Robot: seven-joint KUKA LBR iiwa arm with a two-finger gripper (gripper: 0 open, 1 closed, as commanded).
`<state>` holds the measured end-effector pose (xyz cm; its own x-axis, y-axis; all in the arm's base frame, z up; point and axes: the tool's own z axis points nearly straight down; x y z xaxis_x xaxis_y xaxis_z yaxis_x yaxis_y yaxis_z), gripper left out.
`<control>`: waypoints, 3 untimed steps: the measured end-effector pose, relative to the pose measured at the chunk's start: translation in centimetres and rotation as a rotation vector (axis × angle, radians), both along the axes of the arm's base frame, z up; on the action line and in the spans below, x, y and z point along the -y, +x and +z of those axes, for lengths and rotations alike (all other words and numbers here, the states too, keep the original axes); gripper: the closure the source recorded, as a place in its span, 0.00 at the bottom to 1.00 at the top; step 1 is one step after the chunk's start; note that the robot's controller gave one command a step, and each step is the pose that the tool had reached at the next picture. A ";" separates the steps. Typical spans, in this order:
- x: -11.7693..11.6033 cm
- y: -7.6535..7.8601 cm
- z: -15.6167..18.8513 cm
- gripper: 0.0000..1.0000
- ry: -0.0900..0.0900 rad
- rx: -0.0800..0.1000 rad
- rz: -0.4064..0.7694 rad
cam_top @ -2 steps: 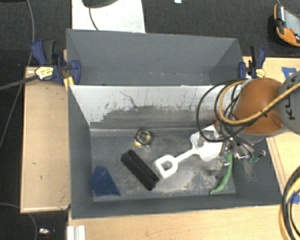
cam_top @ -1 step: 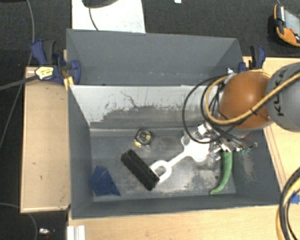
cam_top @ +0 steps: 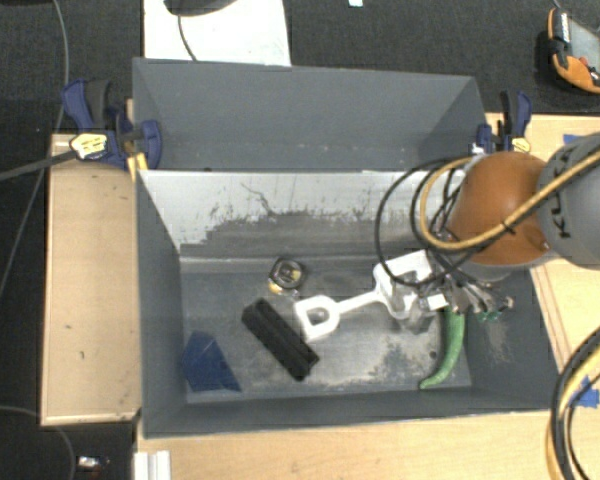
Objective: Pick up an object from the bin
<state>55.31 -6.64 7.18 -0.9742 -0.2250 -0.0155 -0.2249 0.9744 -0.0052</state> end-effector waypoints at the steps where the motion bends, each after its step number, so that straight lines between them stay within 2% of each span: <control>1: 0.0 0.0 0.0 1.00 0.000 0.000 0.001; 2: 1.3 0.5 0.0 1.00 0.000 0.007 0.036; 3: 0.7 1.0 0.0 1.00 -0.001 0.011 0.028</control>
Offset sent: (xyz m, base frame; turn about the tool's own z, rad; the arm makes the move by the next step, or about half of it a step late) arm 0.0033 -0.0129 -0.0018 -0.0384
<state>56.32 -7.33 7.17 -0.9674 -0.2518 -0.0257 -0.2517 0.9678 -0.0083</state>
